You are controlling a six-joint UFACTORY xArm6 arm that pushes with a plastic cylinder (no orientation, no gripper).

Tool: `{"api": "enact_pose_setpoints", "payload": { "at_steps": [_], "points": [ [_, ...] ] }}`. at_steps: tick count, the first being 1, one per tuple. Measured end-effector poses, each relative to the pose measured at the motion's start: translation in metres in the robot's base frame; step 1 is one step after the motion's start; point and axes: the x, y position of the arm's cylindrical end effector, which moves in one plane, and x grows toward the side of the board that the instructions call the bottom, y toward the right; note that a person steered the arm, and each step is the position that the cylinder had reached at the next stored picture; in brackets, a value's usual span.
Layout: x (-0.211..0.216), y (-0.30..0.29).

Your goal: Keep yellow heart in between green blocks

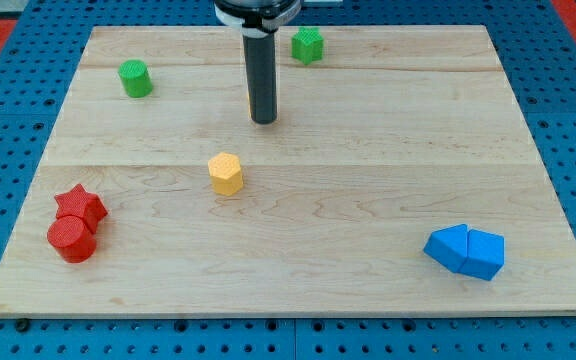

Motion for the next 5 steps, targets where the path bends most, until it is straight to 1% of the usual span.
{"api": "enact_pose_setpoints", "payload": {
  "at_steps": [1,3,4,5],
  "points": [
    [-0.014,0.008],
    [-0.028,0.026],
    [-0.052,0.026],
    [-0.055,-0.011]
  ]
}}
